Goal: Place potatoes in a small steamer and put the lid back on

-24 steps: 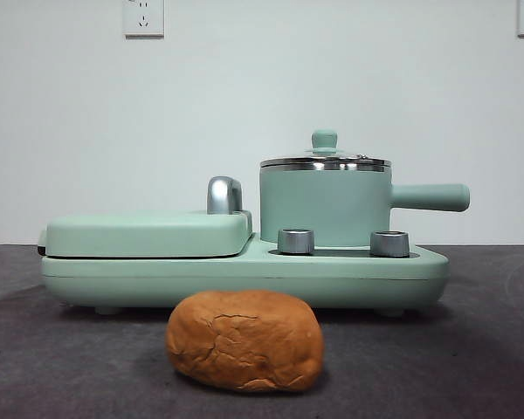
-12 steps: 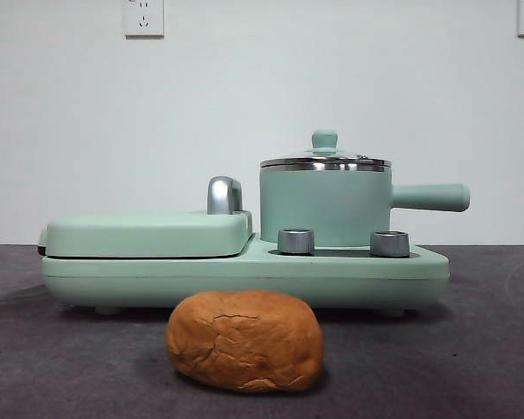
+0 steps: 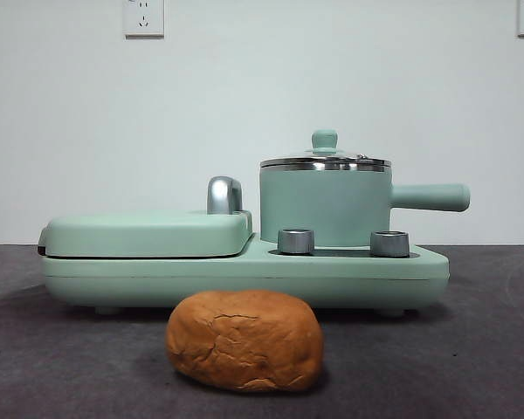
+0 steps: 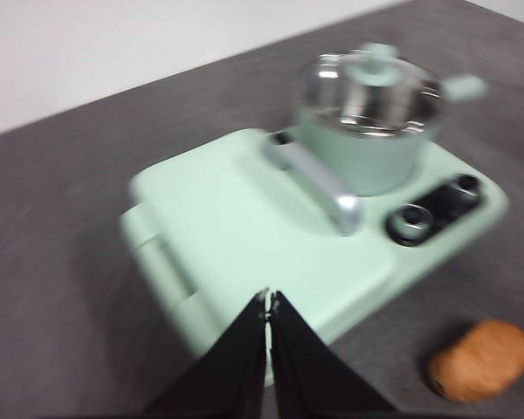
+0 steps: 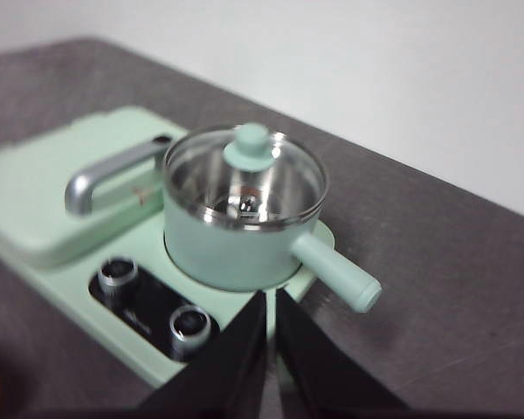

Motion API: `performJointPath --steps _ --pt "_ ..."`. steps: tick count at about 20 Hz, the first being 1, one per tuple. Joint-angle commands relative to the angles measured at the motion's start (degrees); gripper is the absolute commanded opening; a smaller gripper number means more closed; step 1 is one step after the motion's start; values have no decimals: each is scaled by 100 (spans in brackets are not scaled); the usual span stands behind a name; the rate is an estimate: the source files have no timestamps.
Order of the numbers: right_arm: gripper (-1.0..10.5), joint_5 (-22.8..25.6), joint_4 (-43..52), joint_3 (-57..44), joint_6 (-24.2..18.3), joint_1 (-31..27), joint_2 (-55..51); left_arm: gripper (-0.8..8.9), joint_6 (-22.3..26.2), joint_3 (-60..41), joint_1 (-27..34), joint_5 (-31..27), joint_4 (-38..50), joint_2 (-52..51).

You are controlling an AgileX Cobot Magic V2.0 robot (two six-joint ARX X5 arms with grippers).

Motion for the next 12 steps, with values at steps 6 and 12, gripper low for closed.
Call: performJointPath --steps 6,12 --pt "33 -35 -157 98 -953 197 44 96 1169 177 -269 343 297 243" --pt "330 -28 -155 98 -946 223 44 249 1121 177 -352 343 522 227"
